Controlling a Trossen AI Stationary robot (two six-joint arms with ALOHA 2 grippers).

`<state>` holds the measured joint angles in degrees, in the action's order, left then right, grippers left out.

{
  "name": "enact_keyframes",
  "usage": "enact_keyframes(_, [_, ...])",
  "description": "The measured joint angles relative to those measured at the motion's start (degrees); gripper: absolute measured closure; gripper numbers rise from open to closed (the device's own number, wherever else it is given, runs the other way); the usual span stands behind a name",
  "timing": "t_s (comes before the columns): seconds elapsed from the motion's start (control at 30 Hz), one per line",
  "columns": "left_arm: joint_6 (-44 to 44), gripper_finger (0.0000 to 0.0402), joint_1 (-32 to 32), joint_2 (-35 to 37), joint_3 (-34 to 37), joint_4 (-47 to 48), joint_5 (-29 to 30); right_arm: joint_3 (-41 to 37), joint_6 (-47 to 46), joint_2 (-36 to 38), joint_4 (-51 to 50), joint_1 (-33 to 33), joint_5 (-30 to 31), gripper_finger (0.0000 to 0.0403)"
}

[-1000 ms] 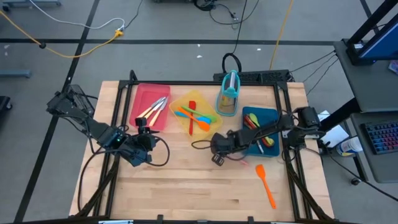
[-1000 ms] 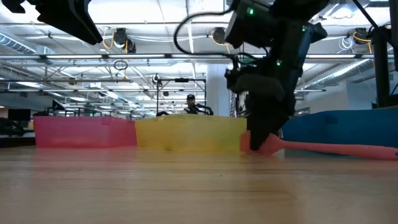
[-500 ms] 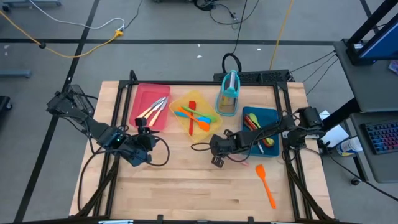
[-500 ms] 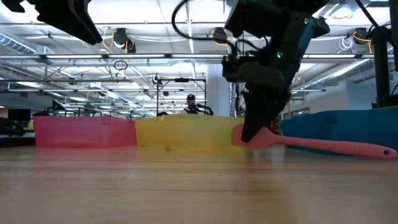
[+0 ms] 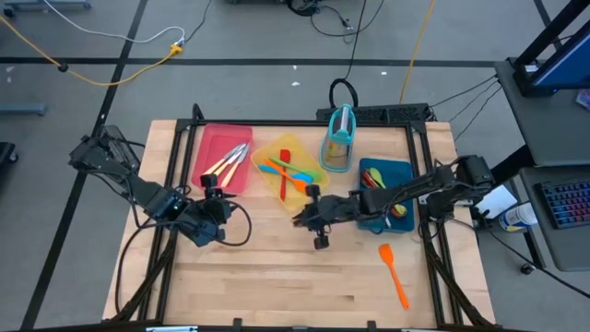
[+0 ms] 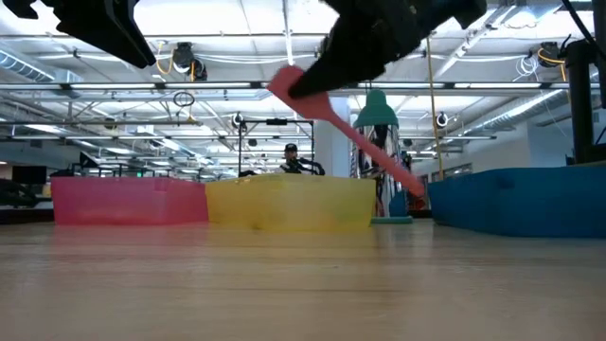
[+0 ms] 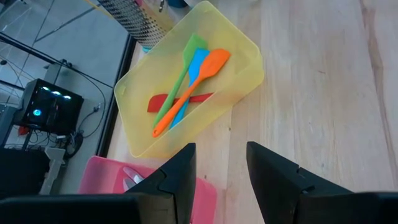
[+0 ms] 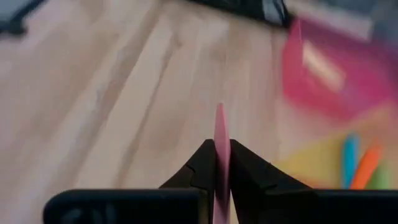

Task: Pick & Place Kitchen Items
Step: Put the pink spatula into the yellow bin

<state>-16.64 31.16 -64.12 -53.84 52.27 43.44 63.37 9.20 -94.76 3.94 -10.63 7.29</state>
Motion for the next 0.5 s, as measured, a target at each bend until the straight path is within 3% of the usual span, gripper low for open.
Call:
enact_keyframes(0.13, [0.0, 0.0256, 0.0, 0.0, 0.0, 0.0, 0.0, 0.0, 18.7, -0.6, 9.0, 0.1, 0.0, 0.0380])
enact_keyframes(0.27, [-0.1, 0.0256, 0.0, 0.0, 0.0, 0.0, 0.0, -0.1, 30.9, -1.4, 14.6, 0.9, 0.0, 0.0379])
enact_keyframes(0.5, [0.0, 0.0256, 0.0, 0.0, 0.0, 0.2, 0.0, -0.1, 33.3, -2.2, 20.5, 5.0, -0.1, 0.0379])
